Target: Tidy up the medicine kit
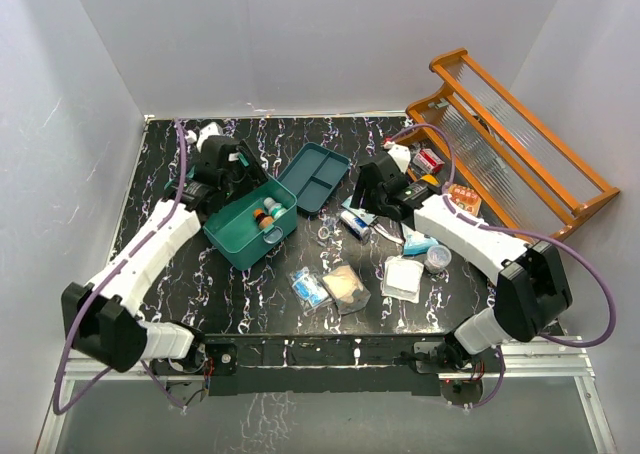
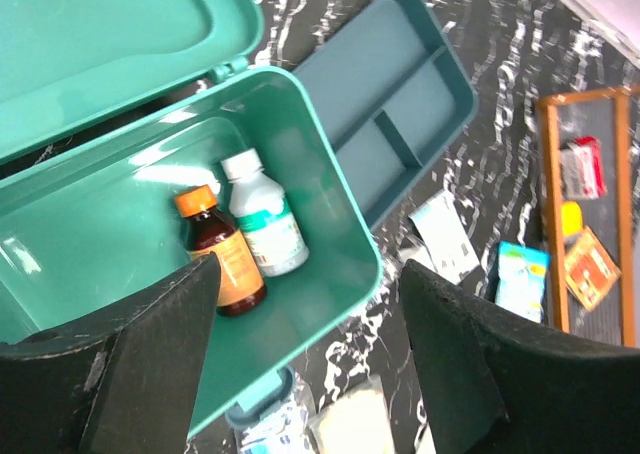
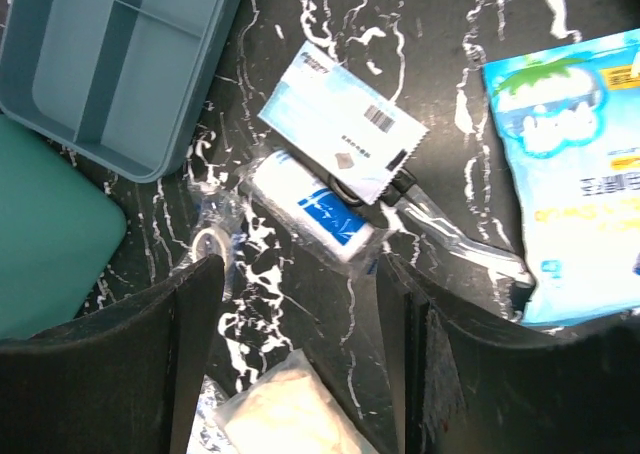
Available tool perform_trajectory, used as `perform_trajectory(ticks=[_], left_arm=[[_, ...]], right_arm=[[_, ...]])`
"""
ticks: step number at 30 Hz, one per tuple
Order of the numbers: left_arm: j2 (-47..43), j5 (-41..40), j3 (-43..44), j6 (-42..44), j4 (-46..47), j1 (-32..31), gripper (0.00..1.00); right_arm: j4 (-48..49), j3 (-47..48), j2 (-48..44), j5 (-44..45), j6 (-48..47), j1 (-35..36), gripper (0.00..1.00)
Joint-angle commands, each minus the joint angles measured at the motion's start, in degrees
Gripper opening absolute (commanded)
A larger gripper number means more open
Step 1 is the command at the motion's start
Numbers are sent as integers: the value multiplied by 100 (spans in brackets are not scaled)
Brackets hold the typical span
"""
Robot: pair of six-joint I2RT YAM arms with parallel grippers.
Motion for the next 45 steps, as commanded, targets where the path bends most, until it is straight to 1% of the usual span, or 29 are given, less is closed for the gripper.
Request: perform_trajectory(ticks=[1,3,6,8,11,14,15,19,23,28,31,34,36,39,43,45], left_arm=[[-705,527,-10,770,5,-22,72],[-953,771,-142,912,124,-18,72],[-1272,1225,-315,1054,209,-23,72],[-1466,1457,-405,1107,224,-22,72],[-1715,1803,-487,1398,222,-22,73],[-1923,1860,-534,1667,27,-22,74],[-2031,1772,-603,1805,17,-22,74],[-2581,1460,-1021,1885,45,-22,79],[-3076,1497,-1354,1902,206,-22,81],[-3503,1525,-1832,1855,539,-22,86],[-3630,1534,-2044,1756,735,-21,90],[-3635,1450,-2166,1653,828,-22,92],[-3614,1414,-2173,1594,821,-25,93],[-3619,1424,-2204,1542,835,-22,93],[-3625,1416,-2225,1523,862,-22,95],[-3608,1433,-2218,1550,870,-22,98]], right_arm=[[-50,234,-437,644,-578,-3,61],[36,59,-654,835,-765,-5,63],[439,-331,-1010,918,-1002,-9,67],[488,-458,-1141,891,-1025,-14,69],[424,-586,-1217,882,-1016,-12,69],[186,-620,-1255,981,-1180,-15,57],[121,-640,-1269,1031,-1232,-8,55],[-48,-861,-1228,1478,-1402,-21,53],[-114,-1059,-979,1708,-1565,-31,52],[-222,-1009,-246,2010,-1792,-93,52],[-249,-891,200,2123,-1913,-121,50],[-186,-814,574,2127,-2007,-137,48],[-185,-766,807,2171,-2002,-131,45],[-183,-716,1076,2360,-1951,-131,43],[-158,-654,1354,2482,-1900,-131,36],[-163,-616,1440,2498,-1845,-135,32]])
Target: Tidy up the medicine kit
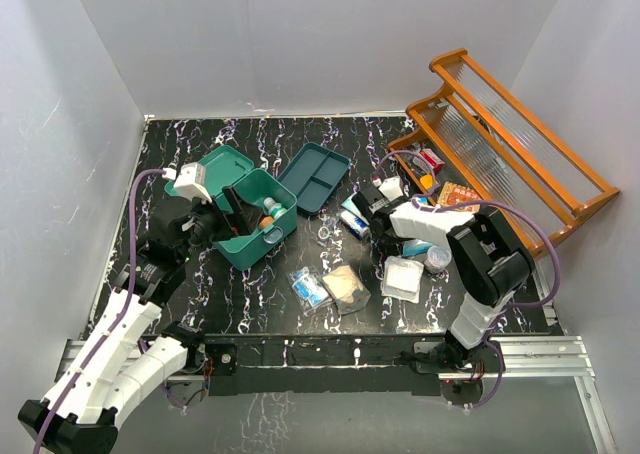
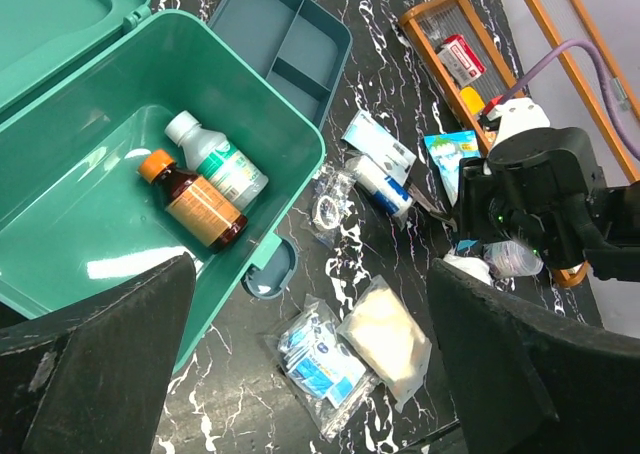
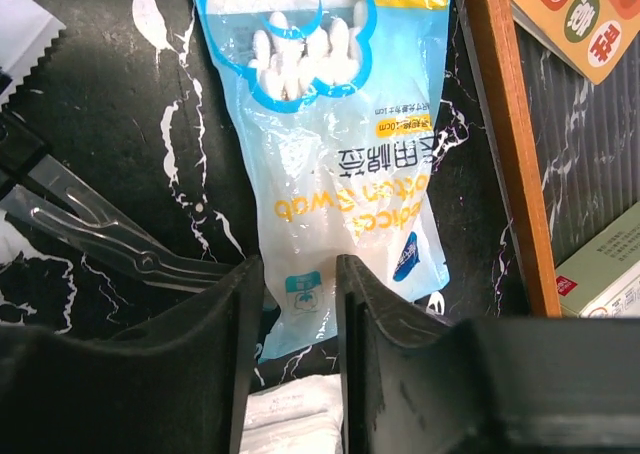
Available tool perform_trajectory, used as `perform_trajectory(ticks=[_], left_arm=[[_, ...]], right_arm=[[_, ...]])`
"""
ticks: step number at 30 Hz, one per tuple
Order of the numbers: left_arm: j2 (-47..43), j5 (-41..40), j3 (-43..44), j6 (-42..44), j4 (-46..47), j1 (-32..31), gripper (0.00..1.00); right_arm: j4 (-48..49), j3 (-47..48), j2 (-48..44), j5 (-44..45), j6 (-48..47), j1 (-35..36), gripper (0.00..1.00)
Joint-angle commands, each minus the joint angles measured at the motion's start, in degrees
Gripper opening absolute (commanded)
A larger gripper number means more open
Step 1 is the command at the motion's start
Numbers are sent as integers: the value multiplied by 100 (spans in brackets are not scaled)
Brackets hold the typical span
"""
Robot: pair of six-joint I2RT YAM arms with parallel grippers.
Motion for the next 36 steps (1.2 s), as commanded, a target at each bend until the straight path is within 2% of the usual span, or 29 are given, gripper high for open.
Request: perform_trajectory(ticks=[1,7,8,12,17,21,25,29,32,36], left_arm=[[-35,-77,-4,2,154,-22,99],[20,-329,12,207,75,-22,99],[37,-342,18,221,71,-22,99],[155,-266,45,225,79,-23,99],[263,85,28,36,204,-23,99],[265,387,32,-363,353,-22,99],[353,877,-28,-910,794,-22,99],[626,1326,-21,-1253,1231,-22,99],[948,1491,177,-1524,1219,-22,99],[1366,1525,512,-1948,1033,-22,99]], right_arm=[[139,305,101,363,109,-14,29],[172,378,340,307,187,-13,2],[190,392,326,283,192,-11,0],[267,458,174,144,178,-4,0],[405,564,-552,-413,231,22,0],[747,558,-1221,-1494,271,38,0],[1705,201,-2020,-2714,274,124,0],[2205,139,-2325,-3563,469,175,0],[2639,15,-2482,-4008,412,346,0],[2898,-45,-2561,-4017,249,712,0]])
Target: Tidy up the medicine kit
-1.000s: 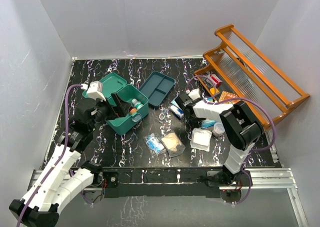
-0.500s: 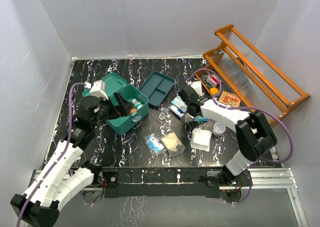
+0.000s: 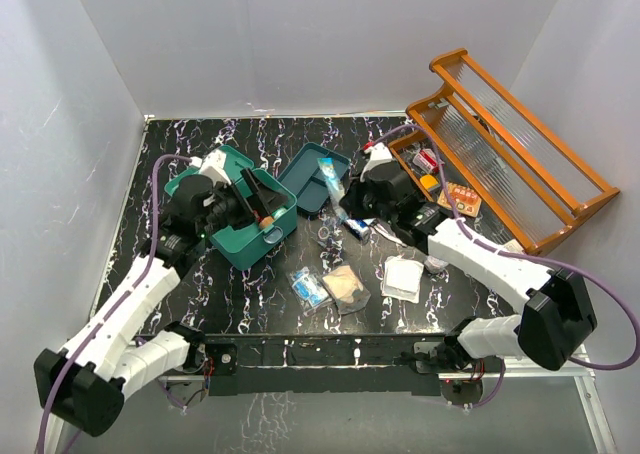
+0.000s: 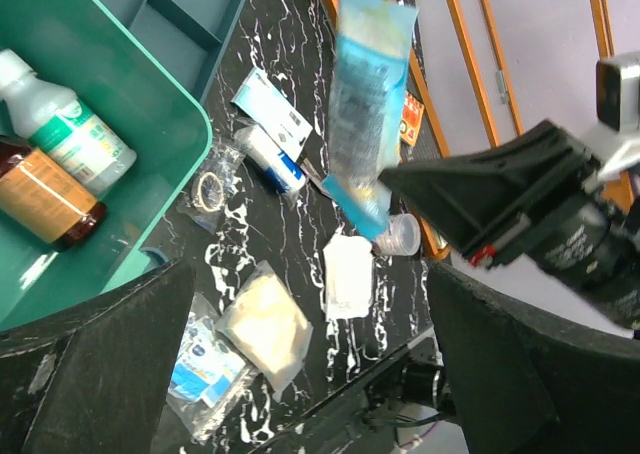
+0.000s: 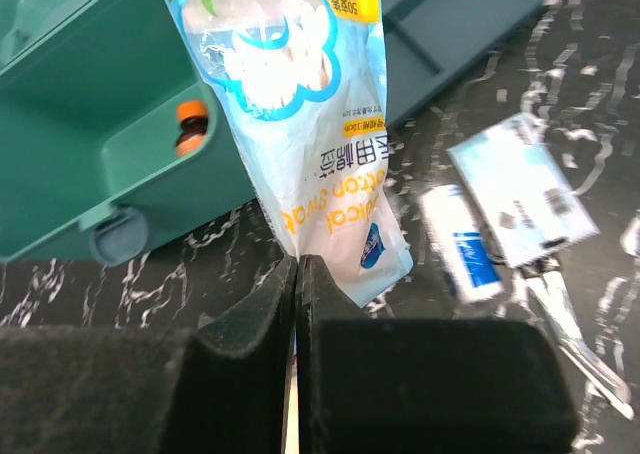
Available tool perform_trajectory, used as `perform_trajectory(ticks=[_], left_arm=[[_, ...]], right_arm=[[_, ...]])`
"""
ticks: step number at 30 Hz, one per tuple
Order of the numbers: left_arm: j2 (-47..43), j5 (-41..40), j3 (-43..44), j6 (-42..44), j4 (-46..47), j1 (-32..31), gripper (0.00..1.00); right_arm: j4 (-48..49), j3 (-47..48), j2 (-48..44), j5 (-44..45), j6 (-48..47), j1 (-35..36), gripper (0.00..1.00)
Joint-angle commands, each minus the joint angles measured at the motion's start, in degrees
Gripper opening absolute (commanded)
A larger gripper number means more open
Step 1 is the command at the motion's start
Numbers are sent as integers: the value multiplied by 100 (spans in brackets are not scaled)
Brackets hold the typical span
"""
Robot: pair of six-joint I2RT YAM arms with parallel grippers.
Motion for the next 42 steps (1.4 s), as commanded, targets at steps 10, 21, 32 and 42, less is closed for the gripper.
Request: perform_trajectory(ticks=[10,21,32,42], left_arm=[[1016,396,1625,-526,-1594,221,99],[1366,1446,1422,-1230,-1358,305,83],[1541,2170,1397,-1144,-1067,784,57],[1798,2817,1359,-706,-974,800,30]], right_arm=[[877,204,17,883,-895,1842,0],[1737,-32,-75,1085,-1929,2237,0],[1772,-253,-118,423,-2638,2236,0],[1756,-189,32,194,-2701,2240,0]])
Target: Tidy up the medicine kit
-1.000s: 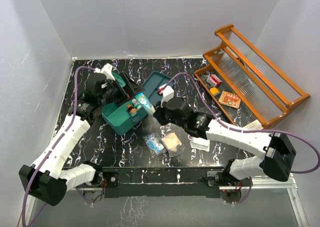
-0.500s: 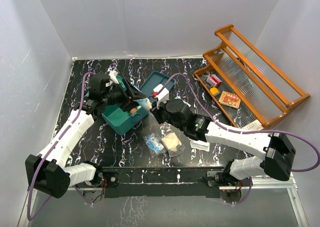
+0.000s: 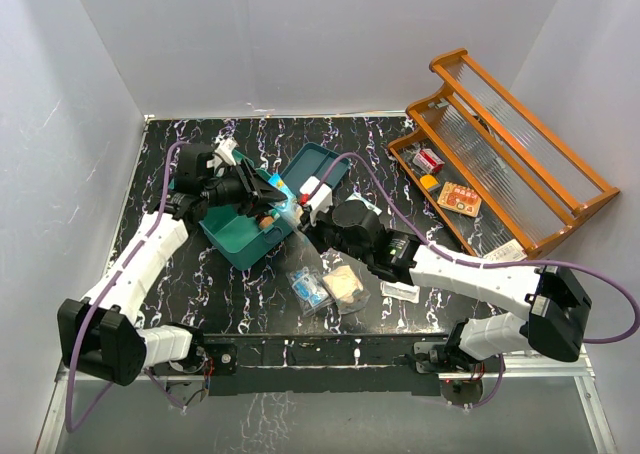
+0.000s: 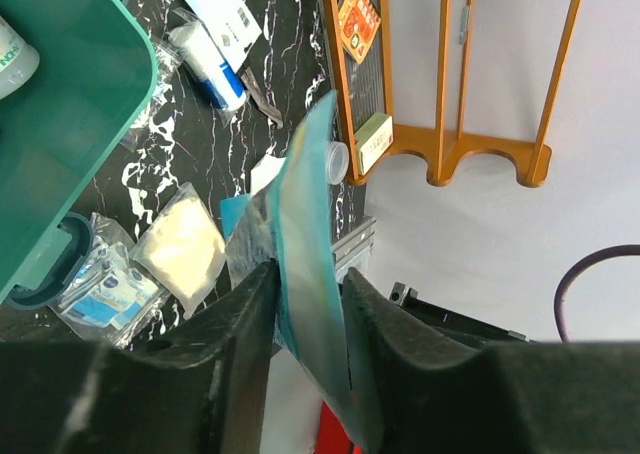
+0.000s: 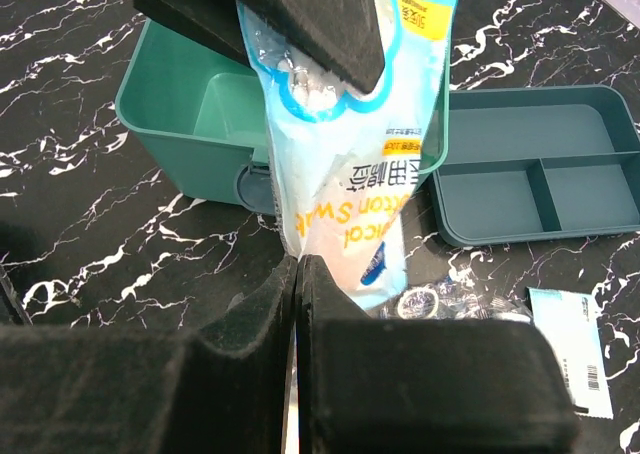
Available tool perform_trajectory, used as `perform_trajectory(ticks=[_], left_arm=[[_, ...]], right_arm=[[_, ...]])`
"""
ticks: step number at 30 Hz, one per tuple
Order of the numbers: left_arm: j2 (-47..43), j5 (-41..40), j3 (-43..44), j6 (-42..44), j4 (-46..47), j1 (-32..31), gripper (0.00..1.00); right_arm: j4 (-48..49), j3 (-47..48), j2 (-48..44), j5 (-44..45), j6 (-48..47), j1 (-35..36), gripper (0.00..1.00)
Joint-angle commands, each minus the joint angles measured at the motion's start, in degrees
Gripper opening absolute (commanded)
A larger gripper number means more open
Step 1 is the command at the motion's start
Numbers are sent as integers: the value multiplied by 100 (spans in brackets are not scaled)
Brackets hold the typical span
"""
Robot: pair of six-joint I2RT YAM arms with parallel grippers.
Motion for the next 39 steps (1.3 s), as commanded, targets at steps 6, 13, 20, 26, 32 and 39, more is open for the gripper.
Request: perform_trajectory(ticks=[6,13,20,26,32,39], left_arm=[[91,394,423,1217,-189,35,11],[23,333,980,2547,-698,286,1],[101,-1162,2182,3947,-2687,635,0],[49,-2049,2271,4435,-3500,643,0],[-23,-2149,1565,4454,-3360,647,1],[261,-2329,1314,4558,-3018,654,1]], right_arm=[[0,269,62,146,277,24,35],[-306,170,-467,179,833,21,59],[-346,96,-869,648,1557,-54,61],[-373,42,-848,536,1840,-119,60],[-317,12,-769,302,2014,-120,59],[-126,-160,-801,4,2301,-120,58]])
